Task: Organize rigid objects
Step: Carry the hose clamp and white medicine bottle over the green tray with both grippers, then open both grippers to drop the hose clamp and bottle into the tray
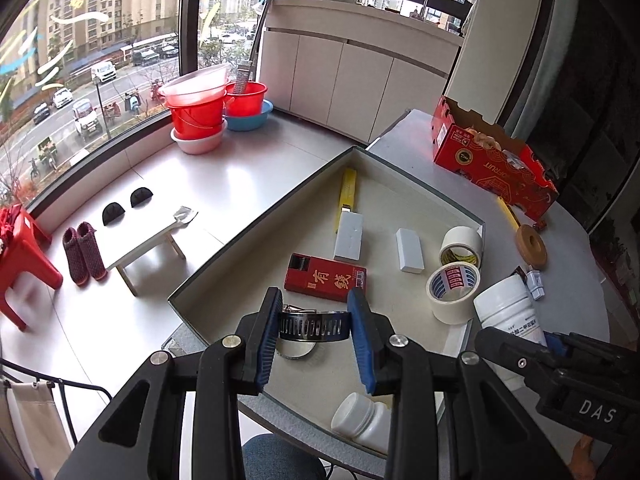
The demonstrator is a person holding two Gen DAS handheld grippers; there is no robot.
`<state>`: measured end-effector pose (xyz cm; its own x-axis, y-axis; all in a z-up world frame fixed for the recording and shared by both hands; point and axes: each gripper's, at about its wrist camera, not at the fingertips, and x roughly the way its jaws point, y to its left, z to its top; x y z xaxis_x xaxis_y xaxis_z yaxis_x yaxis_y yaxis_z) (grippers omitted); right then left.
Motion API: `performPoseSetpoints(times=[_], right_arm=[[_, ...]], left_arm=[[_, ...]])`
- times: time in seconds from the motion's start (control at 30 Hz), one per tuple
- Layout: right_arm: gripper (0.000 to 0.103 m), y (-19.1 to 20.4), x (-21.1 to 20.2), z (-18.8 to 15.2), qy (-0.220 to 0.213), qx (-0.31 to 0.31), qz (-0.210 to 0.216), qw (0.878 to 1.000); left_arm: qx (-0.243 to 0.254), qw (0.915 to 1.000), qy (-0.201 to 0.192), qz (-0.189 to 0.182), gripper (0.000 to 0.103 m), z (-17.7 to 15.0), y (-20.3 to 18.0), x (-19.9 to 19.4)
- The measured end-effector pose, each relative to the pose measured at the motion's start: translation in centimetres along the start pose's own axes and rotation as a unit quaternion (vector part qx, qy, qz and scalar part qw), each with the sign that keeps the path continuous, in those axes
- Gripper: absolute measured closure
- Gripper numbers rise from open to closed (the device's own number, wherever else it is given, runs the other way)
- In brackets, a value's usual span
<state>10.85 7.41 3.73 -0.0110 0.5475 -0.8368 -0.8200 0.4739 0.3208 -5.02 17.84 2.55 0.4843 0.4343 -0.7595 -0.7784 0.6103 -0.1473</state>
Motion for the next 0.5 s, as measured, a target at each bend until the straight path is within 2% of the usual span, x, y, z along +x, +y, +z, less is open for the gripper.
performPoseSetpoints(times=[0.3,0.5], right_arm=[[0.061,0.3,1.9,4.0,-0.005,0.0,0.022,1.0],[0.061,-0.2,3.3,5.8,-0.009,0.006,0.025,1.0]], left_arm=[[0.025,0.9997,-0.001,0.005,0.066,2.4,-2.1,2.2],[0.029,0.9995,0.006,0.013,0.066,3.4,-2.1,3.8]])
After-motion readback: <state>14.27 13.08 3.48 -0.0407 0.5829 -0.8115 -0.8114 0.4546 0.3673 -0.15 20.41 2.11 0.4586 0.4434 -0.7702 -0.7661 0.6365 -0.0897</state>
